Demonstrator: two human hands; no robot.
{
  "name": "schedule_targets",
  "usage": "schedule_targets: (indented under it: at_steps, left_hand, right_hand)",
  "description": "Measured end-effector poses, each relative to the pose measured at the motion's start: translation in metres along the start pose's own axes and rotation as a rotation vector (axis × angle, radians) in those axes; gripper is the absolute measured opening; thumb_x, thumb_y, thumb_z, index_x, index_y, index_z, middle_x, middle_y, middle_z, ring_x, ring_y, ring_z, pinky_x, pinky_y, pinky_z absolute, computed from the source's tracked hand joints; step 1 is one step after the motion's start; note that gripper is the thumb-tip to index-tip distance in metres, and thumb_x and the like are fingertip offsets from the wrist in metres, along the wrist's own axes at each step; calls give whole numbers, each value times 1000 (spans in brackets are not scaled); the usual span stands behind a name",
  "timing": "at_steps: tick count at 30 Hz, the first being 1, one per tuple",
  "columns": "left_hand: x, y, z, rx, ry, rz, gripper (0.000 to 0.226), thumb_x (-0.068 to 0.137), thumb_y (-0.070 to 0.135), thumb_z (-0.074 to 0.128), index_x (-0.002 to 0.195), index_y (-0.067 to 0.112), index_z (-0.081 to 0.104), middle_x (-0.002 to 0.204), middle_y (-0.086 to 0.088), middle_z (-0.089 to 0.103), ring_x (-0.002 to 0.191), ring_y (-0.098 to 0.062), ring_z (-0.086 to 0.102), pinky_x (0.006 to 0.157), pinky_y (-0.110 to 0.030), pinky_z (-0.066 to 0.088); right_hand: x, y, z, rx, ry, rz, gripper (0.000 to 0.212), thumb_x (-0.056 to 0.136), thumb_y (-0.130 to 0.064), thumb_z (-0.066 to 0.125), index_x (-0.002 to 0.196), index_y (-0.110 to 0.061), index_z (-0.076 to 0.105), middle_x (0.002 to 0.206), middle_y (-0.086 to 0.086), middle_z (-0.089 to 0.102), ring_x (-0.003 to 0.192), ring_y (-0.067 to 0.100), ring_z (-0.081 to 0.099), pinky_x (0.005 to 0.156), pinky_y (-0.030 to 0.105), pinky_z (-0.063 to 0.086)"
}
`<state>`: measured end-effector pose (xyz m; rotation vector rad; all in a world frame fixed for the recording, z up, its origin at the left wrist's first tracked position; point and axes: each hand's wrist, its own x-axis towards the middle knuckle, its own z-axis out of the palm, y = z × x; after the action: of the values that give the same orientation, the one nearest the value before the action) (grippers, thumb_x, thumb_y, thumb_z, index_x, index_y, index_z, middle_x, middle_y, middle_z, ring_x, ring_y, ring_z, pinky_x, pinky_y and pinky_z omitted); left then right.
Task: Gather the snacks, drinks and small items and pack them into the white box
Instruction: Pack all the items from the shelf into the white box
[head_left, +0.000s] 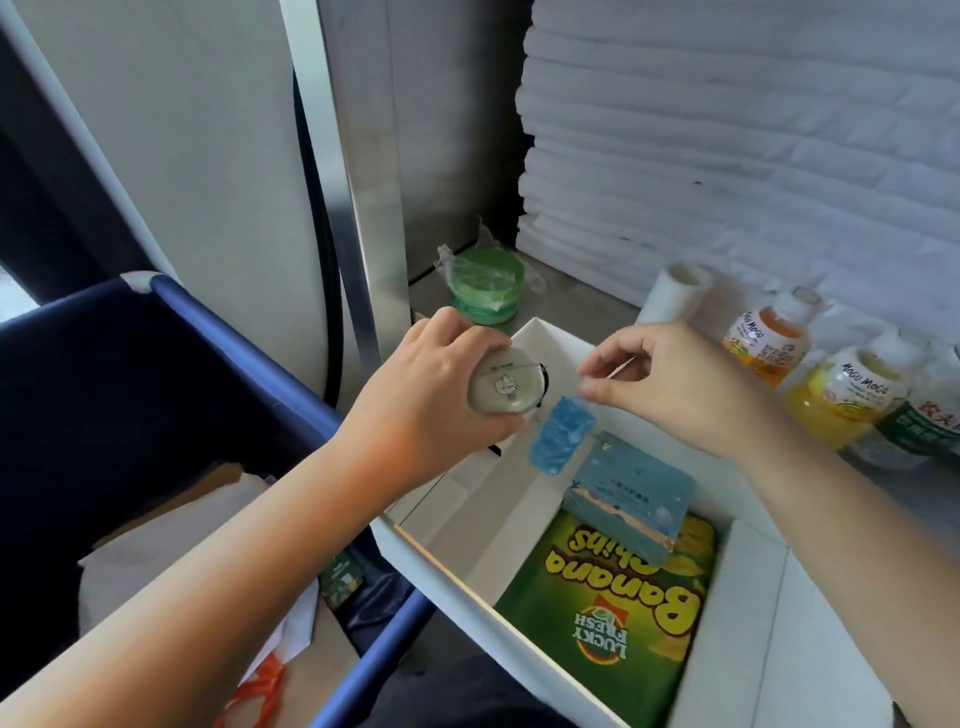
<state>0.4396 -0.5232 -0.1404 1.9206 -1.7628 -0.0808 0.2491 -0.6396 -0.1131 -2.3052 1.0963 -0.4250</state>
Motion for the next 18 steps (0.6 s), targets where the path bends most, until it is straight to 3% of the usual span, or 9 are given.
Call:
schedule_targets:
  at_steps: [6, 11, 18]
  left_hand:
    - [2, -1, 6, -62, 67, -55, 65, 66, 54, 70, 121, 24, 52, 110, 8, 42, 106, -13, 40, 84, -21, 34]
    - [3, -2, 6, -87, 104, -107, 68, 64, 57, 66, 121, 23, 50, 108, 8, 40, 99, -5, 33, 78, -18, 27]
    - [4, -4, 8, -82, 110, -120, 67, 66, 57, 69, 121, 24, 49, 106, 11, 37, 100, -5, 33, 79, -18, 29]
  right_hand:
    - [4, 10, 35, -124, -103, 25, 12, 78, -34, 75, 87, -32, 68, 76, -17, 64, 69, -7, 57, 56, 14, 39]
    - [7, 17, 51, 60, -162, 72, 17, 73, -26, 80, 80, -30, 65, 78, -10, 66, 66, -3, 58, 57, 6, 43]
    - [6, 21, 75, 26, -201, 34, 14, 73, -27, 79, 76, -28, 66, 69, -16, 61, 59, -9, 55, 54, 4, 38]
